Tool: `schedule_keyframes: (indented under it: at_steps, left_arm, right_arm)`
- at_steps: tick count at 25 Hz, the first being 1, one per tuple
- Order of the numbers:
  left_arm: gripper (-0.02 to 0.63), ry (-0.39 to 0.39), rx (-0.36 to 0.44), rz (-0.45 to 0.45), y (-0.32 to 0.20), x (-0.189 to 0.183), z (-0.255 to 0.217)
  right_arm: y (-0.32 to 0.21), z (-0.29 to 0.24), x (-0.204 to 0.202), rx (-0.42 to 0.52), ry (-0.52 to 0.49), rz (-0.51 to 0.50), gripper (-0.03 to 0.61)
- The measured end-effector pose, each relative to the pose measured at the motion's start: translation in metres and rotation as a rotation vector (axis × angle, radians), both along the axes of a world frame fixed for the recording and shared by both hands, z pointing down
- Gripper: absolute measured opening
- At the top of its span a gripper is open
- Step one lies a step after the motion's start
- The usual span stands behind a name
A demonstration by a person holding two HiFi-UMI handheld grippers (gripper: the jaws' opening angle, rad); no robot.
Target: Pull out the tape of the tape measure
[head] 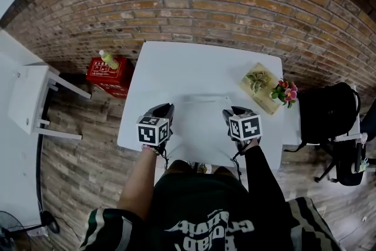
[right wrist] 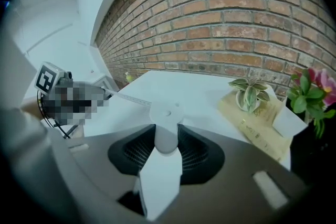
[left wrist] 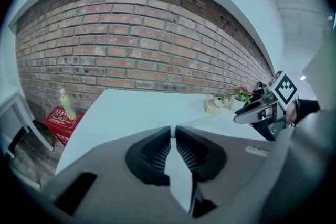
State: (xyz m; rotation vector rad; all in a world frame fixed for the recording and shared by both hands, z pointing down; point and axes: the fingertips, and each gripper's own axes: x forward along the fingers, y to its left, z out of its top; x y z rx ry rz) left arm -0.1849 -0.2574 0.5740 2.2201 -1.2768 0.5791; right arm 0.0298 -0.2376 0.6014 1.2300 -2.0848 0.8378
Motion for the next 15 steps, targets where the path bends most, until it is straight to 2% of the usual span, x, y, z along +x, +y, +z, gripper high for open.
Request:
schedule_keyframes:
  at_steps: [15]
  left_arm:
    - [0.04, -0.019, 0.033, -0.027, -0.011, -0.015, -0.019]
  right_arm:
    - [-0.001, -0.011, 0.008, 0.029, -0.013, 0.022, 0.149]
